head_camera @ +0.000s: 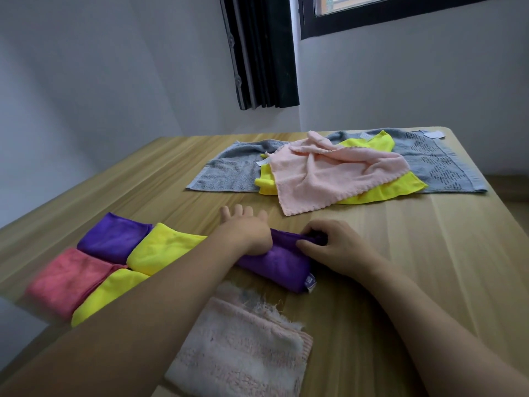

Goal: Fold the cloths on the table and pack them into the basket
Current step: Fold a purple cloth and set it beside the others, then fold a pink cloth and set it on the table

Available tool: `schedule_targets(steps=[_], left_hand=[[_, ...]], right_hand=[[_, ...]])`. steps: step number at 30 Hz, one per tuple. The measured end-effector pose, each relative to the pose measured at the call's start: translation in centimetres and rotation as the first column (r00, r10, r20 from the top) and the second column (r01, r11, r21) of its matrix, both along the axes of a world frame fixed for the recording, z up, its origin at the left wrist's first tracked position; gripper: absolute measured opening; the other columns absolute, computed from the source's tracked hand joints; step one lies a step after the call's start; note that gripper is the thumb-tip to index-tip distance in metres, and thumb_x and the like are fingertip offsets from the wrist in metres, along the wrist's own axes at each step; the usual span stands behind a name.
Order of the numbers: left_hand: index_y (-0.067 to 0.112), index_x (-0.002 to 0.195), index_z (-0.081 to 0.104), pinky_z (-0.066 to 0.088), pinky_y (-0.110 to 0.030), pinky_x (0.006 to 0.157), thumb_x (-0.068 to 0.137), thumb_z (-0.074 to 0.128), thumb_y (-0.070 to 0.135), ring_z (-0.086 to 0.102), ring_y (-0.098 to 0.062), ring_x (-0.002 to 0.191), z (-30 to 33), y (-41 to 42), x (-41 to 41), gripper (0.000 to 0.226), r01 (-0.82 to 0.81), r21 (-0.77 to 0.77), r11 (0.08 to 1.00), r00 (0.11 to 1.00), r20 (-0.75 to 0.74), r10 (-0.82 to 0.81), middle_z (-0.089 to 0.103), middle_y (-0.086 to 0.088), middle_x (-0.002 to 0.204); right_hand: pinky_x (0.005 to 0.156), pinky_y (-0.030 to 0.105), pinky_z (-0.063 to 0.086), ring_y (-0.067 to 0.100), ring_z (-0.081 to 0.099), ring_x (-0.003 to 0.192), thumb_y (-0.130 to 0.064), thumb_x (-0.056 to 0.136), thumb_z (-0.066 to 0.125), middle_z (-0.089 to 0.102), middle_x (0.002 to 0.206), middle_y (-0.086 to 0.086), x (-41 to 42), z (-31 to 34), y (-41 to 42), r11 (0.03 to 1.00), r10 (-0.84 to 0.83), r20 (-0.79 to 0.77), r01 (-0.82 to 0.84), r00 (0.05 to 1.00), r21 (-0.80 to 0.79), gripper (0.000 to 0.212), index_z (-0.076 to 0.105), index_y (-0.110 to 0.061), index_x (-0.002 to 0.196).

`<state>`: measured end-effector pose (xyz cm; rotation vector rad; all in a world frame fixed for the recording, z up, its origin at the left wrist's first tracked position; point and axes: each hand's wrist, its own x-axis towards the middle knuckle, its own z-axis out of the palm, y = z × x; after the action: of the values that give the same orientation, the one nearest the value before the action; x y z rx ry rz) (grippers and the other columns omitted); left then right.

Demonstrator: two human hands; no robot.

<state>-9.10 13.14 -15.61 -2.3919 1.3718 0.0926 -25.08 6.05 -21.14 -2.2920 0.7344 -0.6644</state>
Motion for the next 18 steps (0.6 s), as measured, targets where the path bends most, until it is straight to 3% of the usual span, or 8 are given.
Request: schedule_targets(steps=[6, 8, 10, 12, 15, 18], left_hand=[[0.013, 0.139, 0.035, 0.0, -0.059, 0.111, 0.087, 0.033, 0.021, 0.01, -0.033, 0.142, 0.2, 2.6, 0.5, 0.052, 0.019, 0.028, 0.999, 0.999, 0.036, -0.02, 0.027, -0.012, 0.15], [0.015, 0.137, 0.038, -0.002, -0.06, 0.111, 0.086, 0.034, 0.019, 0.009, -0.034, 0.142, 0.5, 3.0, 0.8, 0.051, 0.002, 0.034, 0.999, 1.0, 0.0, -0.002, 0.028, -0.011, 0.149], [0.02, 0.134, 0.044, 0.0, -0.06, 0.111, 0.085, 0.036, 0.019, 0.013, -0.034, 0.14, 1.1, 2.8, 1.0, 0.049, -0.012, -0.008, 1.0, 0.996, -0.084, 0.012, 0.03, -0.009, 0.147], [0.026, 0.125, 0.051, 0.012, -0.054, 0.109, 0.084, 0.04, 0.019, 0.026, -0.031, 0.134, 2.0, 2.2, 1.2, 0.043, -0.012, -0.166, 0.986, 0.977, -0.213, -0.024, 0.04, -0.005, 0.139], [0.024, 0.11, 0.057, 0.042, -0.04, 0.097, 0.081, 0.048, 0.015, 0.051, -0.022, 0.112, 3.0, 0.8, 1.2, 0.032, -0.004, -0.378, 0.926, 0.91, -0.384, -0.153, 0.058, 0.0, 0.119], [0.02, 0.111, 0.06, 0.052, -0.039, 0.087, 0.081, 0.05, 0.016, 0.058, -0.022, 0.1, 2.5, -1.7, 0.7, 0.032, 0.122, -0.404, 0.907, 0.922, -0.292, -0.255, 0.063, -0.001, 0.113]], right_hand=[[0.068, 0.034, 0.048, 0.012, 0.059, 0.072, -0.034, 0.082, 0.068, 0.066, 0.077, -0.004, -0.1, 0.3, 0.3, 0.995, 0.079, -0.021, -0.078, 0.997, 0.06, 0.007, 0.071, -0.027, 0.081], [0.067, 0.033, 0.047, 0.012, 0.059, 0.071, -0.033, 0.084, 0.067, 0.068, 0.077, -0.004, -0.1, 0.2, 0.2, 0.991, 0.061, 0.045, -0.066, 0.997, 0.116, 0.007, 0.071, -0.028, 0.081], [0.069, 0.031, 0.048, 0.012, 0.06, 0.075, -0.03, 0.087, 0.063, 0.068, 0.081, -0.005, -0.1, 0.2, -0.2, 0.989, -0.069, 0.18, 0.043, 0.981, 0.143, 0.008, 0.07, -0.026, 0.084], [0.076, 0.031, 0.049, 0.014, 0.06, 0.084, -0.024, 0.089, 0.06, 0.065, 0.093, -0.004, -0.4, 0.2, -0.8, 0.962, -0.273, 0.257, 0.257, 0.927, 0.096, 0.011, 0.068, -0.022, 0.095], [0.092, 0.041, 0.043, 0.025, 0.056, 0.107, -0.018, 0.084, 0.059, 0.062, 0.114, 0.003, -1.2, 0.0, -1.9, 0.841, -0.5, 0.184, 0.525, 0.846, -0.129, 0.03, 0.064, -0.017, 0.114], [0.096, 0.043, 0.036, 0.031, 0.047, 0.118, -0.019, 0.082, 0.059, 0.056, 0.127, 0.007, -1.6, -0.2, -2.6, 0.778, -0.592, 0.052, 0.587, 0.804, -0.223, 0.046, 0.056, -0.018, 0.128]])
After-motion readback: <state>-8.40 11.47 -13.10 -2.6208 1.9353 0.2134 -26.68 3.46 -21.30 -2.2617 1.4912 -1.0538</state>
